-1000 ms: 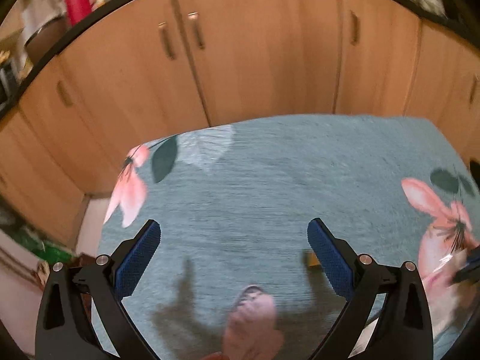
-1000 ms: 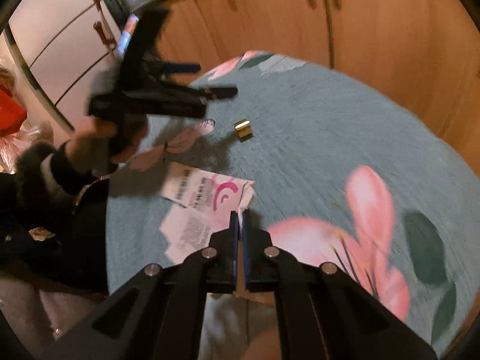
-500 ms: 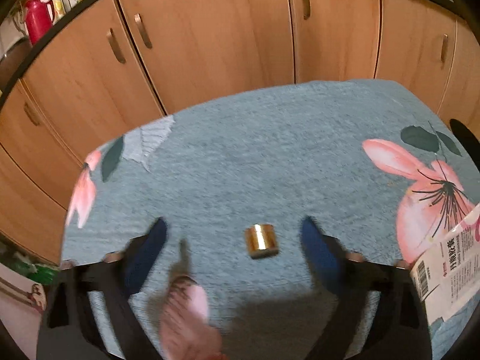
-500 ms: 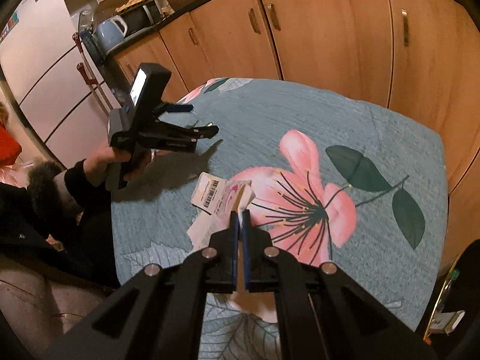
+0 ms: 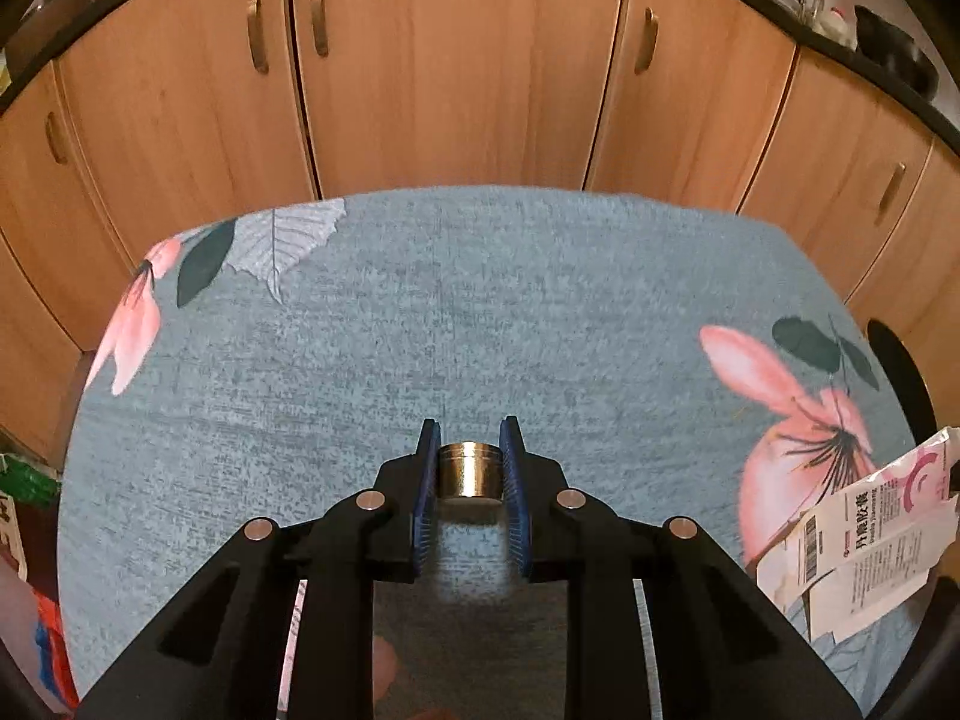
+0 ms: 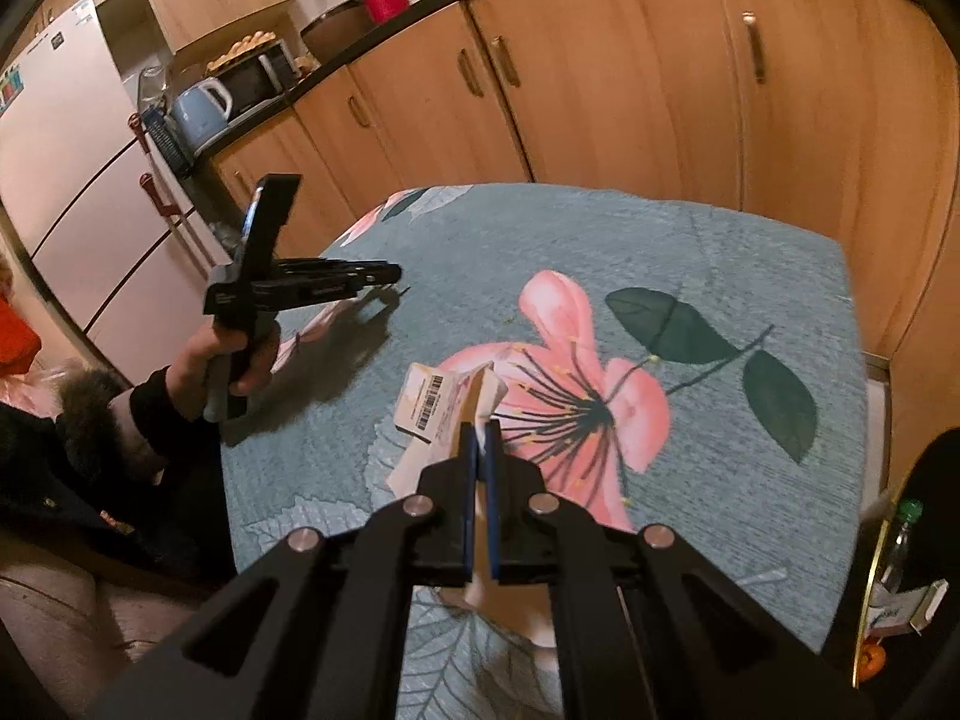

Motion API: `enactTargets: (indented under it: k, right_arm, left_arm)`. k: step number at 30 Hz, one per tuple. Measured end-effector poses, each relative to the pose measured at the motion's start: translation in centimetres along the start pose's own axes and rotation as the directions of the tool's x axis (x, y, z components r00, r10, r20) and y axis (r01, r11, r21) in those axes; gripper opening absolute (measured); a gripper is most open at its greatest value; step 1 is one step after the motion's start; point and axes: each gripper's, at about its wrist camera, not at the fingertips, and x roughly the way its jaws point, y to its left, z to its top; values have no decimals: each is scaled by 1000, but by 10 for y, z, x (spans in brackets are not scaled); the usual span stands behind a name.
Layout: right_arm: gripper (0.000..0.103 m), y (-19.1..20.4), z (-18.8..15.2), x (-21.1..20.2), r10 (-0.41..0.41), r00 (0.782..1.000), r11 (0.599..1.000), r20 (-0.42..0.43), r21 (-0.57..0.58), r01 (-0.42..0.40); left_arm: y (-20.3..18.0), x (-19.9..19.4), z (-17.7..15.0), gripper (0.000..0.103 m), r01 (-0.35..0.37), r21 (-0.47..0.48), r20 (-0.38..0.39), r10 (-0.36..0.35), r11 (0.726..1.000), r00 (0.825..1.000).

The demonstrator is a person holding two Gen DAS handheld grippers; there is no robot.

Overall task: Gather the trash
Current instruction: 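Carry the medicine box and brass cap to the bin and release them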

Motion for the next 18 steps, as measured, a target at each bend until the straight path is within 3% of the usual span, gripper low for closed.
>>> enactTargets:
  k: [6,10,18]
  right_arm:
    - [4,-25,-15,-39,-87,995,995,55,61,84]
    - [4,-48,-30,-69,-183,980,979,75,99,175]
    - [4,-103,-46,-145,-380,916,917,127,182,355]
  left_arm:
    - [-44,-13,16,19,56,61,27,-58,997,998]
    - [-100,-17,31,19,115,136,39,-121,984,992]
    - [-218,-22,53,19,194,288,51,-217,938,975]
